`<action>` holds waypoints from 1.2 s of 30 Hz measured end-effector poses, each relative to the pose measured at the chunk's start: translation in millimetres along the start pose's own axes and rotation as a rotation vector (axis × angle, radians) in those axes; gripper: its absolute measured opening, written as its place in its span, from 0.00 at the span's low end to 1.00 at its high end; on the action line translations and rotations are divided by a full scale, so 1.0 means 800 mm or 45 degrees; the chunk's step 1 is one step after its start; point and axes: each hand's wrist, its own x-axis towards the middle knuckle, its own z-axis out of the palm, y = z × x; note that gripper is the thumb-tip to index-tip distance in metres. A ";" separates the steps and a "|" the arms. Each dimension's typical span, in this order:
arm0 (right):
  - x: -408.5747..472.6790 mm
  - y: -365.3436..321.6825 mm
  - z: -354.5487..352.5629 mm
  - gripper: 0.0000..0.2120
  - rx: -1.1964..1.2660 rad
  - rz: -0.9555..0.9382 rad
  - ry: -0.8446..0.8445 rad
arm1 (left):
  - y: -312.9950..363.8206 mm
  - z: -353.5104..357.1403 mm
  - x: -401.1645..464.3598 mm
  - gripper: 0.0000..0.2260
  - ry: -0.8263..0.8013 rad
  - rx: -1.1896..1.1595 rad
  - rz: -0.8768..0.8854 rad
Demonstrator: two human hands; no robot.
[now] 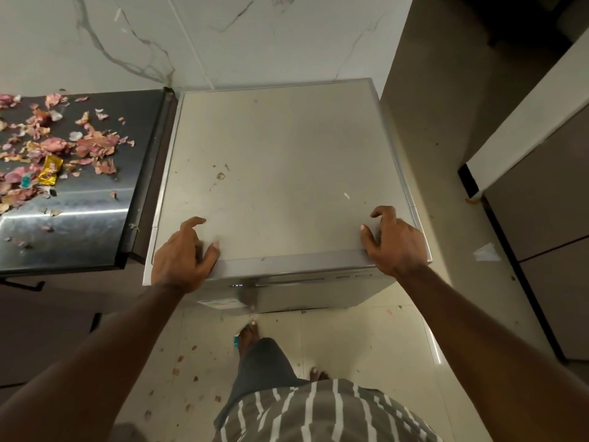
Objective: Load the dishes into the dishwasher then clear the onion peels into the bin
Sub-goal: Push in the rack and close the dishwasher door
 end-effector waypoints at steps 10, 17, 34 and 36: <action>0.007 0.005 0.000 0.11 -0.116 -0.085 -0.069 | -0.005 0.003 0.003 0.11 0.026 0.189 0.162; 0.006 0.005 0.001 0.13 -0.105 -0.075 -0.034 | -0.004 0.003 0.002 0.11 0.038 0.188 0.141; 0.004 0.004 0.001 0.13 -0.083 -0.055 -0.019 | -0.005 0.003 0.000 0.10 0.058 0.173 0.140; 0.004 0.006 0.000 0.13 -0.086 -0.057 -0.026 | -0.003 0.004 0.000 0.10 0.047 0.172 0.144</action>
